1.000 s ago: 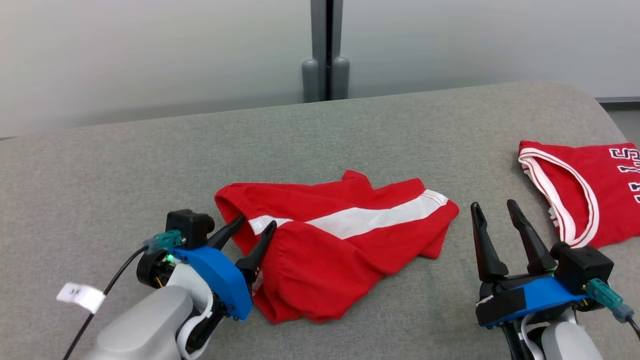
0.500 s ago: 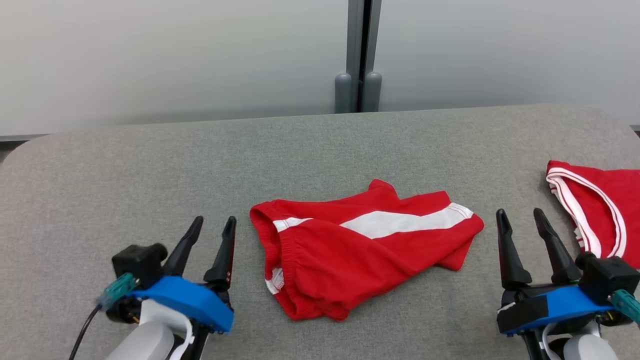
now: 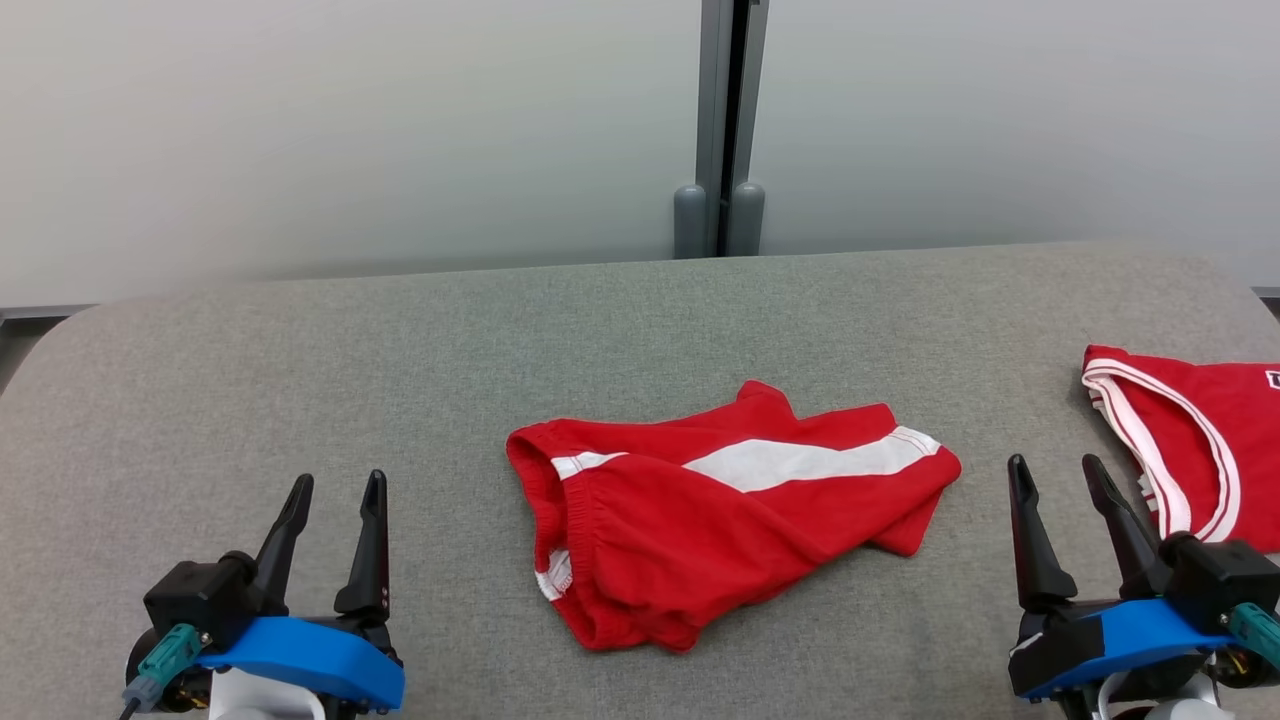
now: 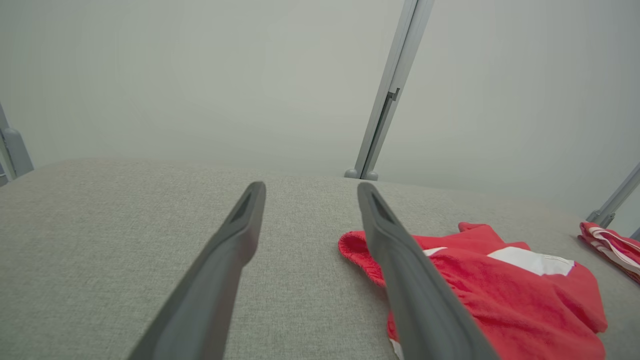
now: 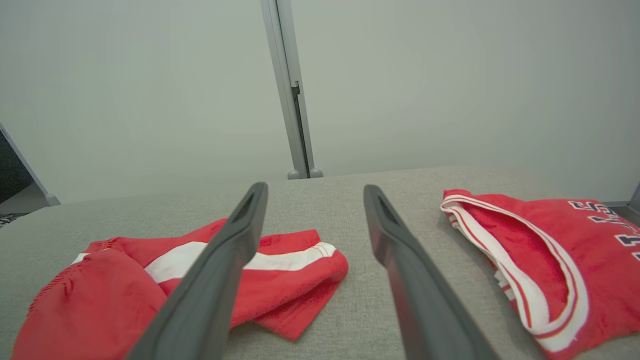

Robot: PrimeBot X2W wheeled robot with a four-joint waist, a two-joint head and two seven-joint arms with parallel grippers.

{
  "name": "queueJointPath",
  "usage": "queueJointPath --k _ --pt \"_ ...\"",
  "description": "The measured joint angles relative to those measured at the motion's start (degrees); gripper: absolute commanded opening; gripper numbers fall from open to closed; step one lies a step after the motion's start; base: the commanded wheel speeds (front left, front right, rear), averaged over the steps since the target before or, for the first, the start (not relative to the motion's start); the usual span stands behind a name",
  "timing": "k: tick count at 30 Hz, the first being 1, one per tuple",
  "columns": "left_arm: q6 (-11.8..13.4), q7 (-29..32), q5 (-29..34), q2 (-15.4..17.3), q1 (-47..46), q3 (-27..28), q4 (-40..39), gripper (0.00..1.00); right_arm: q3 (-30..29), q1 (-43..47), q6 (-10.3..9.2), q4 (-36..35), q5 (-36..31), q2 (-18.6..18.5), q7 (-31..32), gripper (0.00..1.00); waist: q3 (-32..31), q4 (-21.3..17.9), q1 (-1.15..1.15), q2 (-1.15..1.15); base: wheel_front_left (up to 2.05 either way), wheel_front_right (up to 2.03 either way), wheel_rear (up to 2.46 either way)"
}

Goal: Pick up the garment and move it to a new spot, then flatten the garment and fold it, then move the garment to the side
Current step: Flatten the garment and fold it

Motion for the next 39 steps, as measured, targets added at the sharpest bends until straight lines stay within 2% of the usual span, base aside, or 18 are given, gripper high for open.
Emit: queueJointPath --k 10,27,32,39 --pt "-1.5 0.0 1.5 -1.0 1.0 1.9 1.2 1.0 -0.3 0.8 0.0 0.8 -0.5 0.0 0.6 1.0 -0.9 -0.3 0.0 0.0 0.0 0.0 0.0" --pt "-3.0 0.6 2.7 -1.8 0.4 1.7 2.9 1.0 0.6 0.8 0.0 0.9 -0.3 0.0 0.5 1.0 -0.3 -0.3 0.01 0.0 0.0 0.0 0.0" --pt "-3.0 6.8 1.9 -2.6 -2.6 0.0 1.6 1.0 0.9 0.5 0.0 0.5 -0.3 0.0 0.5 1.0 0.1 0.0 0.01 0.0 0.0 0.0 0.0" --pt "-2.5 22.8 -1.6 -7.0 -9.3 -4.9 4.5 1.0 2.2 -0.2 0.0 0.6 -0.1 0.0 0.5 1.0 1.5 0.1 0.01 0.0 0.0 0.0 0.0"
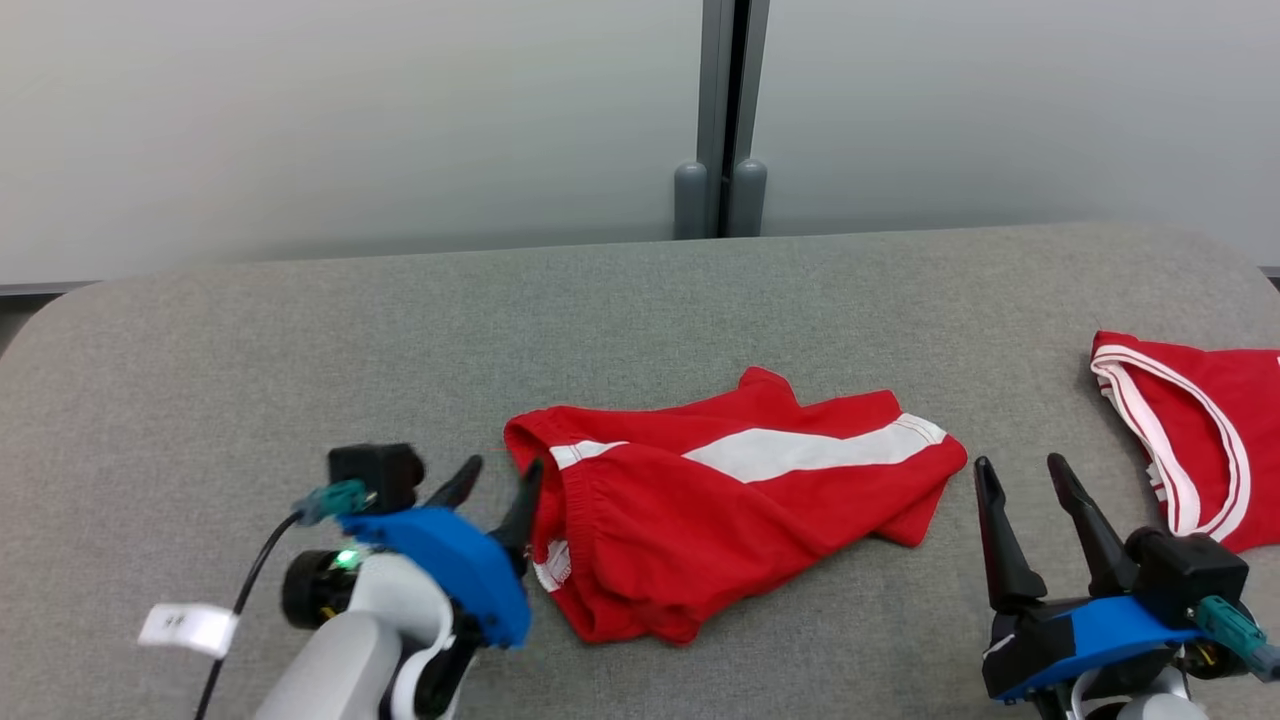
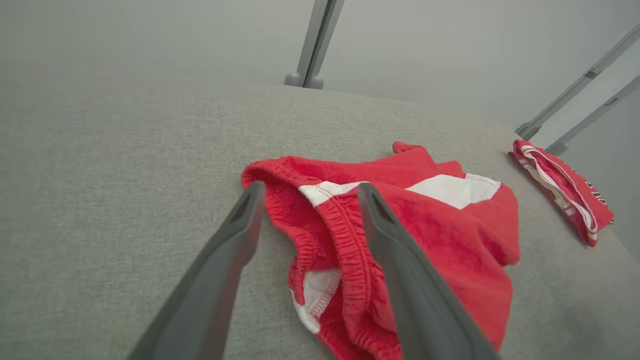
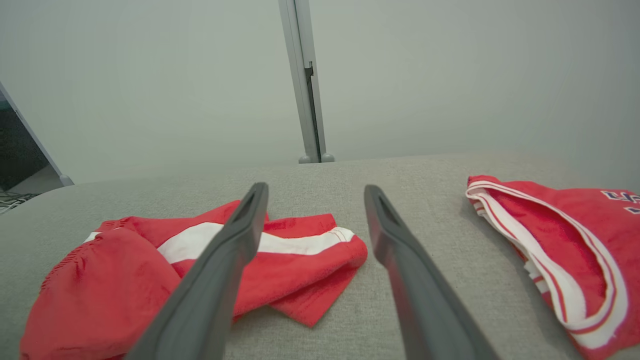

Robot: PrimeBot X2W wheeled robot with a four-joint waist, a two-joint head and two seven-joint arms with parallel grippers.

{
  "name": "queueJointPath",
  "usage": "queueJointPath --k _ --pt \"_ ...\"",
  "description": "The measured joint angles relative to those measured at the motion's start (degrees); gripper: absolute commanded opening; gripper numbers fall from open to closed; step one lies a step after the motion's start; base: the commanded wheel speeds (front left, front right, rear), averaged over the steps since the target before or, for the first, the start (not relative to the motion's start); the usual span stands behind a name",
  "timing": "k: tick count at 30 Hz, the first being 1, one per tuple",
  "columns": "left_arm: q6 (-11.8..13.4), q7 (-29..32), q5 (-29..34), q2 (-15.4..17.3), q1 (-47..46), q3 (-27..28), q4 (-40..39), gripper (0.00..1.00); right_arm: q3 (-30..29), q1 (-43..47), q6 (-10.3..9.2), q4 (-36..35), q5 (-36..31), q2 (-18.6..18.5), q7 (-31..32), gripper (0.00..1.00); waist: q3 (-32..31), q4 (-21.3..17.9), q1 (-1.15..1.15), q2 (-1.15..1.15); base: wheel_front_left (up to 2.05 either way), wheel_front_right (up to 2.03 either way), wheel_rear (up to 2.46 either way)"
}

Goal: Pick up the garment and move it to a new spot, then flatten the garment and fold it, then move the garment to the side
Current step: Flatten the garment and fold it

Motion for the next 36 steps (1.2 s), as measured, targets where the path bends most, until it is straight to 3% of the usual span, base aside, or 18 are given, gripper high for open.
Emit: queueJointPath --k 4,15,22,31,33,36 --pt "2.2 6.2 -2.0 -3.5 -3.8 -0.7 3.0 1.0 1.2 -0.9 0.0 0.3 0.3 0.0 -0.1 1.0 1.1 -0.6 0.0 0.0 0.0 0.0 0.0" --pt "6.9 10.9 -2.1 -6.4 -11.7 -0.4 13.8 1.0 2.9 -3.2 0.0 0.5 0.4 0.0 -0.5 1.0 4.5 -3.5 0.0 0.0 0.0 0.0 0.0" --pt "7.1 11.7 -3.7 -7.0 -12.4 0.0 16.9 1.0 3.6 -3.6 0.0 0.7 0.4 0.0 -1.1 1.0 5.2 -4.3 0.01 0.0 0.0 0.0 0.0" --pt "5.0 11.7 -6.1 -7.9 -13.3 1.0 19.2 1.0 4.2 -4.5 0.0 1.0 0.8 0.0 -1.4 1.0 6.1 -5.2 0.01 0.0 0.0 0.0 0.0" --pt "4.6 11.3 -6.2 -8.0 -13.7 1.1 19.7 0.91 4.2 -4.5 0.0 1.1 0.8 0.0 -1.4 1.0 6.4 -5.4 0.0 0.0 0.0 0.0 0.0" --pt "3.8 10.4 -7.0 -8.1 -14.4 1.5 20.1 0.57 4.1 -4.6 0.0 1.1 0.8 0.0 -1.5 1.0 6.7 -5.6 0.0 0.0 0.0 0.0 0.0"
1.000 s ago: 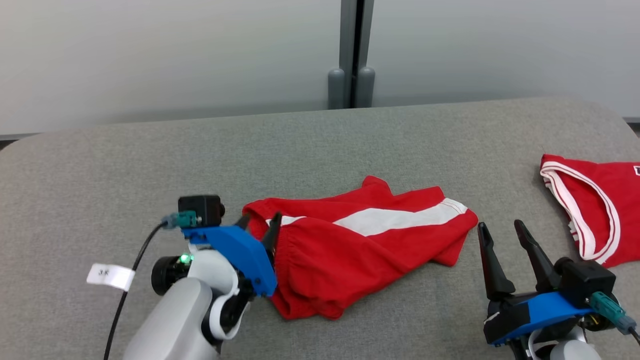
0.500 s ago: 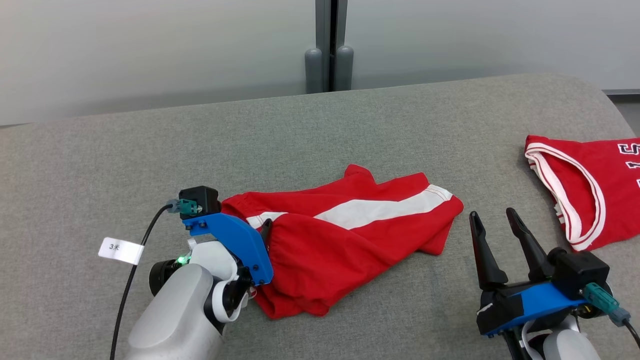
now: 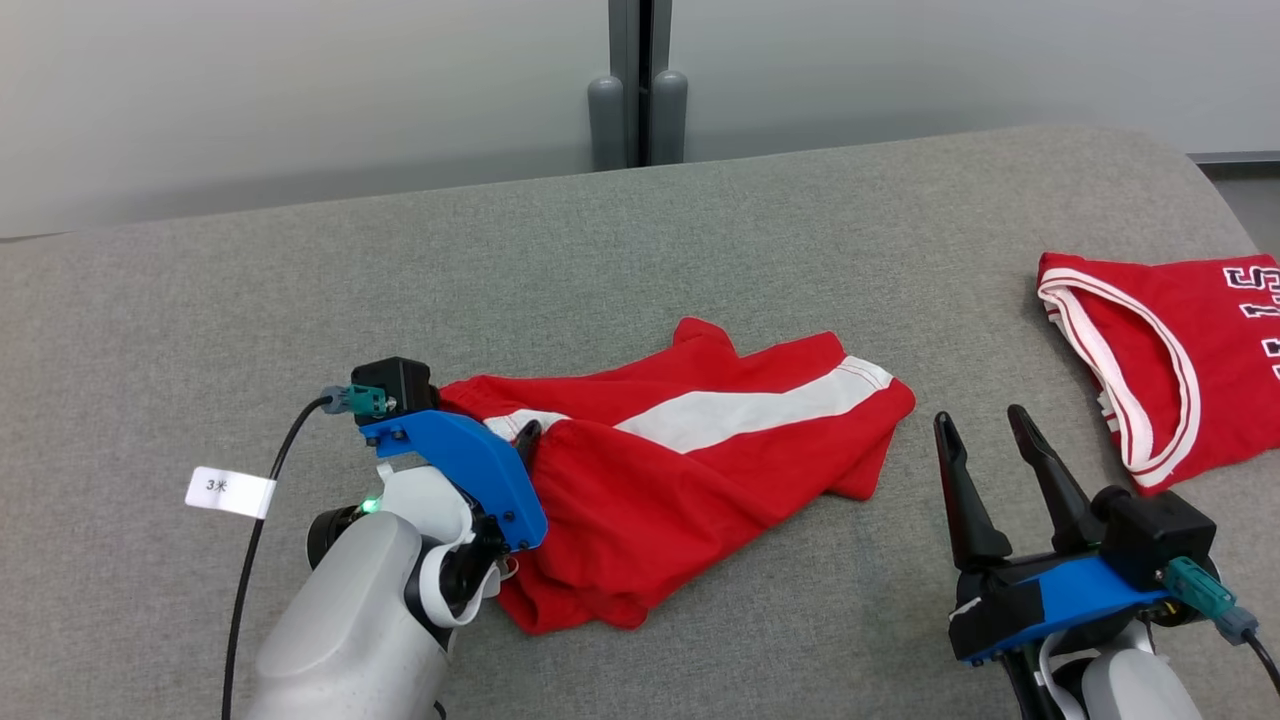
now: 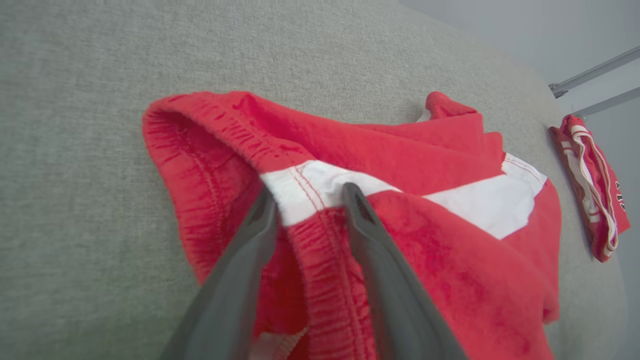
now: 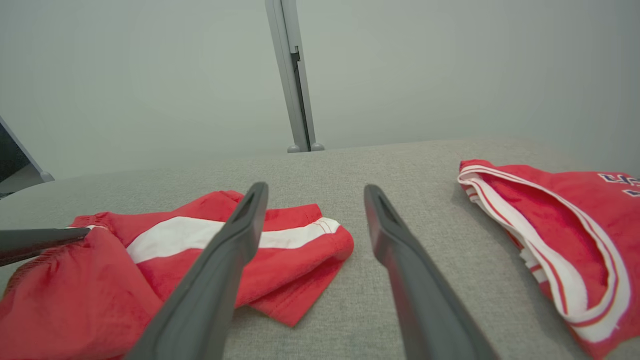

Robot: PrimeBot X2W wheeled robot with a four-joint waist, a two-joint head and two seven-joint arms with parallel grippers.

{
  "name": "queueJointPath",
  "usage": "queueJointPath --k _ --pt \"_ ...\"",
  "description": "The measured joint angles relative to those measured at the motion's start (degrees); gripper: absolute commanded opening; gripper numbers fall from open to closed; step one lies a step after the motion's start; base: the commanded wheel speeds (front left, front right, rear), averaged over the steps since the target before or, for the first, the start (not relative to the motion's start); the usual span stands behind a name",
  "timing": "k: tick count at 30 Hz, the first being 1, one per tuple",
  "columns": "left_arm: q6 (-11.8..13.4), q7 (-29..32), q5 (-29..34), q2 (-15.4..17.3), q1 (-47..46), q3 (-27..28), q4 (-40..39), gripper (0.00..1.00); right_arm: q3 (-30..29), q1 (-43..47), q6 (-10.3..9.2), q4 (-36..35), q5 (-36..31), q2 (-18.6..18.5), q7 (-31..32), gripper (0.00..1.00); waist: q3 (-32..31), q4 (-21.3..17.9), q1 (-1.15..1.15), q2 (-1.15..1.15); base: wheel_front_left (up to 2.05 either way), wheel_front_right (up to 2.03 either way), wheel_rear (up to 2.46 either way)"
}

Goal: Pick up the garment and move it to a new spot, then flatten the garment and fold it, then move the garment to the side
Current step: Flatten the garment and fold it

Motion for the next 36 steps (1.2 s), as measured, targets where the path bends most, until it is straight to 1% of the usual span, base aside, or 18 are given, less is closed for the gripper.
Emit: queueJointPath --k 1,2,3,6,9,12,14,18,20,23,26,30,36 --pt "-0.2 -0.5 0.0 0.0 -0.1 0.0 0.2 0.4 0.0 0.0 0.0 0.0 0.0 0.0 0.0 1.0 0.1 0.0 0.0 0.0 0.0 0.0 0.0" --pt "-0.3 -0.9 0.0 0.0 -0.1 0.0 0.3 0.27 -0.1 0.0 0.0 0.0 0.0 0.0 0.0 1.0 0.2 -0.1 0.0 0.0 0.0 0.0 0.0" --pt "-0.5 -1.4 0.1 0.0 -0.2 0.0 0.5 0.0 -0.2 0.0 0.0 0.0 0.0 0.0 -0.1 1.0 0.3 -0.1 0.0 0.0 0.0 0.0 0.0" --pt "-1.3 -2.0 0.2 0.0 -0.8 -0.1 0.9 0.0 -0.5 -0.1 0.0 -0.1 0.0 0.0 -0.1 1.0 0.7 0.1 0.0 0.0 0.0 0.0 0.0" --pt "-2.4 -4.3 1.1 0.4 -0.8 -0.6 -0.3 0.0 -0.5 -1.5 0.0 -1.3 0.5 0.0 0.6 1.0 1.5 0.6 0.0 0.0 0.0 0.0 0.0" --pt "-3.0 -5.5 2.7 1.3 0.3 -2.3 -2.4 0.0 -1.5 -4.0 0.0 -2.4 0.5 -0.2 3.8 1.0 2.1 1.3 0.0 0.0 0.0 0.0 0.0" --pt "-3.2 -5.8 3.4 1.7 2.2 -3.3 -4.2 0.0 -3.2 -5.7 0.0 -2.3 0.6 -0.3 8.8 1.0 2.5 1.9 0.0 0.0 0.0 0.0 0.0" --pt "-3.2 -6.3 4.5 2.1 4.8 -4.7 -8.4 0.0 -6.7 -8.8 0.0 -0.1 -0.6 -0.8 22.0 1.0 3.4 3.6 -0.01 0.0 0.0 0.0 0.0" --pt "-2.8 -6.5 4.9 2.2 5.2 -5.3 -10.3 0.0 -7.9 -11.5 0.0 1.3 -1.2 -1.2 27.1 1.0 4.0 4.4 -0.01 0.0 0.0 0.0 0.0" --pt "-2.7 -6.2 5.2 2.6 5.5 -5.6 -12.5 0.0 -8.6 -15.2 0.0 4.6 -2.4 -1.8 33.2 1.0 5.1 5.3 0.0 0.0 0.0 0.0 0.0" --pt "-2.5 -6.0 5.5 2.8 5.5 -5.9 -14.1 0.0 -7.7 -18.2 0.0 8.5 -3.6 -3.2 38.0 1.0 6.2 6.1 0.0 0.0 0.0 0.0 0.0" --pt "-2.3 -5.7 5.5 3.0 5.1 -5.9 -15.6 0.0 -5.3 -21.2 0.0 12.5 -3.3 -4.2 41.4 1.0 7.7 6.9 0.0 0.0 0.0 0.0 0.0" --pt "-2.0 -5.2 5.5 3.8 4.9 -5.8 -17.0 0.0 -1.2 -24.0 0.0 16.2 -2.3 -6.4 42.0 1.0 9.2 6.9 -0.01 0.0 0.0 0.0 0.0"
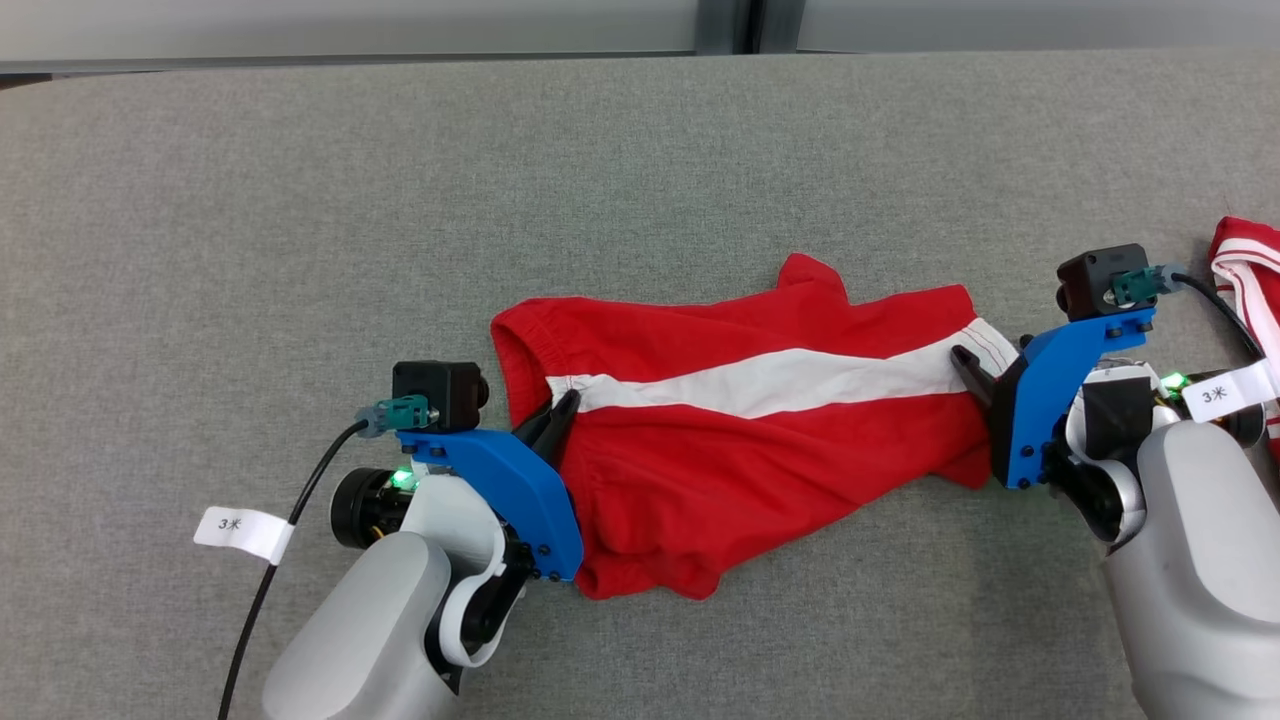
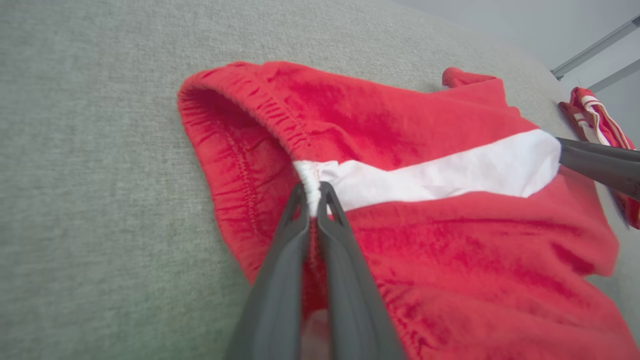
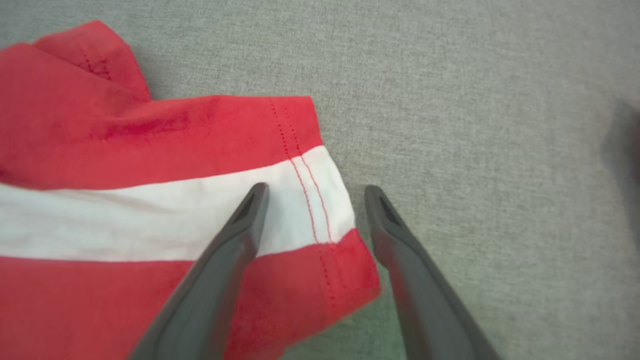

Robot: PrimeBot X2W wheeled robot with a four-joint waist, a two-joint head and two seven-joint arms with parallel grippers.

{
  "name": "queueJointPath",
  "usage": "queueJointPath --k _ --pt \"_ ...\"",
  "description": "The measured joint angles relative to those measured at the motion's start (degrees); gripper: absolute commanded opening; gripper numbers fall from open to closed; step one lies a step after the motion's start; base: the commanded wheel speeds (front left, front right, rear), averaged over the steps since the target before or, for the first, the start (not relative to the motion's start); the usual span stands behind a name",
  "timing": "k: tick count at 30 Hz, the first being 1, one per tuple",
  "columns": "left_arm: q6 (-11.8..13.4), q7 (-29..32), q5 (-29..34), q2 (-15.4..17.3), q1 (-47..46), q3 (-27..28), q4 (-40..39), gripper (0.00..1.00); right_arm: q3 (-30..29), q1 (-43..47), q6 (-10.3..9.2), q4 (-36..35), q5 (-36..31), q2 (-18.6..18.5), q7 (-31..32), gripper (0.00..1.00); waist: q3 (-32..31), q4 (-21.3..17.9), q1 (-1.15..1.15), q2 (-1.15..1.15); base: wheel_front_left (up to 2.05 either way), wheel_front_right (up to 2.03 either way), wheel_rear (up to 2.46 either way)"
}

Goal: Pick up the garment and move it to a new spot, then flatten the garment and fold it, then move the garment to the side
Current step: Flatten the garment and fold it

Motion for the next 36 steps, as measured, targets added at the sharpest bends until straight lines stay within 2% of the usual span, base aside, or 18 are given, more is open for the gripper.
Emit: queueJointPath --k 4,6,8,9,10,17,22,26,30,36 --pt "0.1 0.1 -0.1 0.5 0.0 0.1 -0.7 0.0 1.1 -1.3 0.0 1.8 0.7 -0.5 -0.6 0.73 0.6 -0.1 0.0 0.0 0.0 0.0 0.0" --pt "0.3 0.2 -0.2 0.6 0.0 0.1 -1.0 0.0 1.9 -1.8 0.0 2.4 1.2 -0.7 -0.7 0.54 0.8 -0.2 0.0 0.0 0.0 0.0 0.0" --pt "0.3 0.2 -0.4 0.8 0.0 0.2 -1.3 0.0 3.0 -2.1 0.0 2.6 1.6 -1.1 -1.4 0.3 1.0 -0.3 0.0 0.0 0.0 0.0 0.0" --pt "0.3 0.2 -0.4 0.9 0.0 0.2 -1.4 0.0 3.3 -2.3 0.0 3.1 1.9 -1.2 -1.4 0.08 1.1 -0.3 0.0 0.0 0.0 0.0 0.0" --pt "0.4 0.2 -0.4 1.0 0.0 0.2 -1.5 0.0 3.5 -2.6 0.0 3.4 1.9 -1.4 -1.4 0.0 1.1 -0.4 0.0 0.0 0.0 0.0 0.0" --pt "0.6 0.0 -1.0 1.4 0.2 0.6 -2.0 0.0 4.2 -3.1 0.01 4.8 2.8 -2.2 -2.3 0.0 0.8 -0.6 0.0 0.0 0.0 0.0 0.0" --pt "0.2 -5.0 -1.7 1.6 0.5 3.0 -4.4 0.0 3.0 -3.1 0.0 1.2 4.6 -2.1 -7.6 0.0 -0.5 -0.6 0.0 0.0 0.0 0.0 0.0" --pt "-2.3 -8.7 -5.1 1.2 1.1 6.2 -8.9 0.0 1.4 -1.8 0.0 -5.4 7.4 -1.8 -10.2 0.0 -2.3 -0.7 0.0 0.0 0.0 0.0 0.0" --pt "-4.8 -9.1 -9.1 1.9 1.2 8.9 -15.4 0.0 -1.0 2.1 0.0 -14.5 13.5 0.0 -10.7 0.0 -4.0 -1.4 0.0 0.0 0.0 0.0 0.0" --pt "-4.9 -3.2 -16.9 5.2 0.5 13.4 -24.5 0.0 -4.5 4.5 0.0 -26.8 17.7 0.8 -8.9 0.0 -5.0 -3.9 -0.01 0.0 0.0 0.0 0.0"
